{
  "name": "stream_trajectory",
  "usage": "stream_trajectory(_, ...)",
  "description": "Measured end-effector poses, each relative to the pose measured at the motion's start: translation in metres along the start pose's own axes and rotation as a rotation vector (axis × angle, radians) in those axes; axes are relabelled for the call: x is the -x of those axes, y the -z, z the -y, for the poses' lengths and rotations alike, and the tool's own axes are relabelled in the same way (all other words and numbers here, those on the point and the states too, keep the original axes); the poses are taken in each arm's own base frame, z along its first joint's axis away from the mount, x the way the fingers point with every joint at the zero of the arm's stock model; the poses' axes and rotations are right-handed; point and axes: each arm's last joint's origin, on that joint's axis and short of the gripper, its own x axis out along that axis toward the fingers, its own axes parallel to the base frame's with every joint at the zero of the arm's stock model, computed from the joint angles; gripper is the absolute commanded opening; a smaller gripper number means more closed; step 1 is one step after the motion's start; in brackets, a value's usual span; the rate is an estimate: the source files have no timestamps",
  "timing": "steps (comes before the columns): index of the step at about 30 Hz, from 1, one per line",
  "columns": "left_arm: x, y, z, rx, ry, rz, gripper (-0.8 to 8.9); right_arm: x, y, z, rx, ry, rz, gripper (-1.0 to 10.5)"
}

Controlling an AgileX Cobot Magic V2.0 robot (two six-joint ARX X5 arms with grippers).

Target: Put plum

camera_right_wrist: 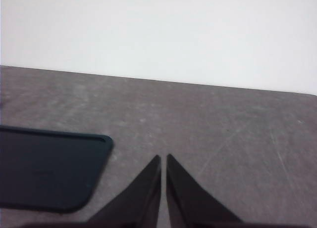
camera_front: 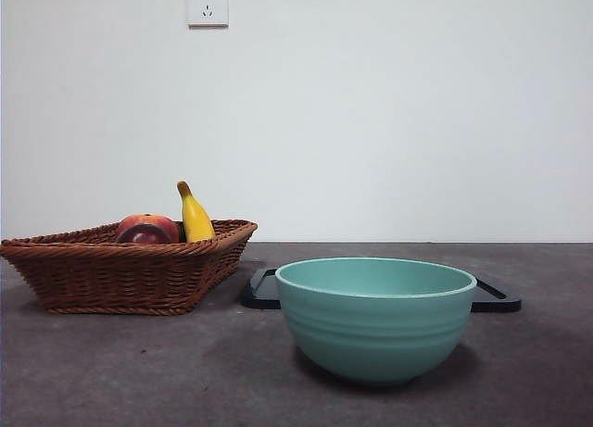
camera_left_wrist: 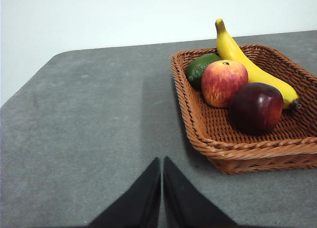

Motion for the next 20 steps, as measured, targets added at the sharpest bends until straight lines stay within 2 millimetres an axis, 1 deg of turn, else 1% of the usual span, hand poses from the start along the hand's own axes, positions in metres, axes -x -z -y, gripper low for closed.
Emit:
stream_trajectory(5, 0.000, 0.000, 0.000, 0.000, 0.000, 0.000, 0.07, 0.000, 0.013, 0.000, -0.008, 0.004, -0.005, 0.1)
stream_trajectory(13, 0.000, 0.000, 0.000, 0.000, 0.000, 0.000, 0.07, 0.001, 0.024, -0.001, -0.016, 0.001, -0.121, 0.1)
stream_trajectory(20, 0.000, 0.000, 0.000, 0.000, 0.000, 0.000, 0.07, 0.001, 0.025, -0.001, -0.019, -0.002, -0.132, 0.1)
